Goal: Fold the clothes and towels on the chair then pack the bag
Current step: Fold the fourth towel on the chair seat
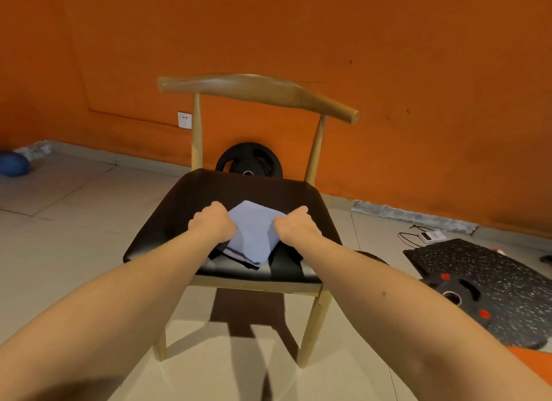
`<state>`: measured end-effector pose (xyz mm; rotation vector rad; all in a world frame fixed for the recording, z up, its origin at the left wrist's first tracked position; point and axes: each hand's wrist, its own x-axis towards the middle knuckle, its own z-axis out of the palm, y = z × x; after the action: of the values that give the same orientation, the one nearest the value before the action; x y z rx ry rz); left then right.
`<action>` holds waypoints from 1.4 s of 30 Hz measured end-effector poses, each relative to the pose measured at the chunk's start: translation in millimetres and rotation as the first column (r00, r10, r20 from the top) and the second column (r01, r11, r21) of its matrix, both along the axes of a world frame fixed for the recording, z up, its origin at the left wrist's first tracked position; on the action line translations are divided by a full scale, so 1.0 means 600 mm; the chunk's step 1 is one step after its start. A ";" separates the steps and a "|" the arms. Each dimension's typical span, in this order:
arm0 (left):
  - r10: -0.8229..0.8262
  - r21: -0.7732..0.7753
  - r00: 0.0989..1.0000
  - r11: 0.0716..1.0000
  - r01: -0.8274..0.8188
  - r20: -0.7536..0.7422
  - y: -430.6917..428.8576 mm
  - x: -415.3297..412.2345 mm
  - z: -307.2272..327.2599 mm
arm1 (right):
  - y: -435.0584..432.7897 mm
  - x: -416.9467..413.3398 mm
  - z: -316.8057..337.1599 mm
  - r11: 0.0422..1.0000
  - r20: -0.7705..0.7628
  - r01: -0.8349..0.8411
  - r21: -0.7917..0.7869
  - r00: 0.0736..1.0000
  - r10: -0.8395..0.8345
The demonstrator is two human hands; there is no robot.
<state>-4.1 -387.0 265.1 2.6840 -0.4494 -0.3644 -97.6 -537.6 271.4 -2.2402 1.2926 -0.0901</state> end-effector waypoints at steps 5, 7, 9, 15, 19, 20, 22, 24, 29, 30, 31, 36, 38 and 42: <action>0.079 0.022 0.944 0.997 -0.076 -0.320 0.021 -0.045 0.028 | 0.027 -0.008 0.003 0.959 -0.038 -0.178 0.221 0.981 0.190; 0.087 -0.048 0.920 0.992 -0.113 -0.383 0.035 -0.062 0.022 | 0.046 -0.024 0.014 0.926 -0.031 -0.181 0.333 0.979 0.203; 0.091 -0.128 0.900 0.979 -0.159 -0.426 0.059 -0.084 0.015 | 0.067 -0.049 0.021 0.903 -0.024 -0.173 0.393 0.980 0.198; 0.065 -0.414 0.782 0.819 -0.396 -0.620 0.166 -0.144 0.016 | 0.143 -0.101 0.027 0.881 0.176 -0.340 0.329 0.939 0.296; 0.022 -0.536 0.659 0.563 -0.629 -0.751 0.274 -0.181 0.017 | 0.221 -0.132 0.041 0.824 0.256 -0.511 0.244 0.854 0.454; 0.024 -0.543 0.648 0.522 -0.658 -0.762 0.302 -0.195 0.018 | 0.243 -0.141 0.042 0.802 0.272 -0.550 0.233 0.828 0.489; 0.072 -0.562 0.672 0.485 -0.669 -0.737 0.357 -0.228 0.020 | 0.296 -0.158 0.046 0.758 0.284 -0.620 0.203 0.778 0.560; 0.196 -0.608 0.745 0.466 -0.643 -0.638 0.413 -0.262 0.015 | 0.347 -0.174 0.046 0.706 0.234 -0.695 0.138 0.715 0.658; 0.441 -0.686 0.828 0.484 -0.544 -0.345 0.555 -0.342 0.009 | 0.484 -0.209 0.054 0.558 0.150 -0.829 0.043 0.557 0.816; 0.483 -0.683 0.827 0.502 -0.530 -0.286 0.582 -0.358 0.013 | 0.512 -0.217 0.058 0.526 0.143 -0.849 0.035 0.526 0.839; 0.526 -0.678 0.820 0.521 -0.519 -0.224 0.608 -0.372 0.018 | 0.539 -0.221 0.060 0.501 0.147 -0.865 0.035 0.501 0.853; 0.653 -0.586 0.757 0.606 -0.538 -0.021 0.715 -0.397 0.040 | 0.665 -0.213 0.059 0.389 0.241 -0.921 -0.026 0.372 0.896; 0.676 -0.542 0.737 0.622 -0.565 0.007 0.753 -0.391 0.037 | 0.713 -0.214 0.054 0.328 0.296 -0.944 -0.028 0.306 0.905; 0.693 -0.585 0.709 0.522 -0.621 -0.135 0.834 -0.386 -0.005 | 0.797 -0.199 0.015 0.138 0.350 -0.990 0.042 0.143 0.926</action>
<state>-235.6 113.4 262.0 2.0261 0.4100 0.1587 -216.7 -59.6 280.4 -2.2550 -0.5241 0.2890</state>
